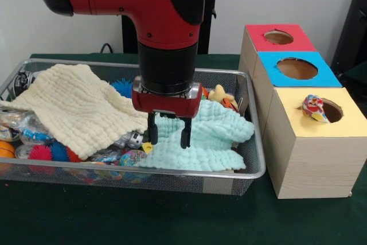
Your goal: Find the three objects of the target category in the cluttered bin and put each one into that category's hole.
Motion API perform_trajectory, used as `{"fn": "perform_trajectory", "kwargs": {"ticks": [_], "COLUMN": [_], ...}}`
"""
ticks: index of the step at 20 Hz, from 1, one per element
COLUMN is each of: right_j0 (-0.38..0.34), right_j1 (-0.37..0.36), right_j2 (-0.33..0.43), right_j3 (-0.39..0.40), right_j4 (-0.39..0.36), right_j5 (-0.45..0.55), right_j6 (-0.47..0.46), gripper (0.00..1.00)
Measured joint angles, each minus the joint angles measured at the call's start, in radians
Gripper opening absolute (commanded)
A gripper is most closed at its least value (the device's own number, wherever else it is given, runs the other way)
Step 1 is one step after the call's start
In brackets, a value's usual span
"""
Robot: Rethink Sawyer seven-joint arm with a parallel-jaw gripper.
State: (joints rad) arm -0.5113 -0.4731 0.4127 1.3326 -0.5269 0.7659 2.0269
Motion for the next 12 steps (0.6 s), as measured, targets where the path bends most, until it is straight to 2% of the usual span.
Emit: {"fn": "perform_trajectory", "kwargs": {"ticks": [12], "right_j0": [-0.035], "right_j1": [-0.053], "right_j2": [-0.002], "right_j3": [0.002], "right_j4": [-0.080], "right_j5": [0.016], "right_j6": [0.000], "gripper": [1.00]}}
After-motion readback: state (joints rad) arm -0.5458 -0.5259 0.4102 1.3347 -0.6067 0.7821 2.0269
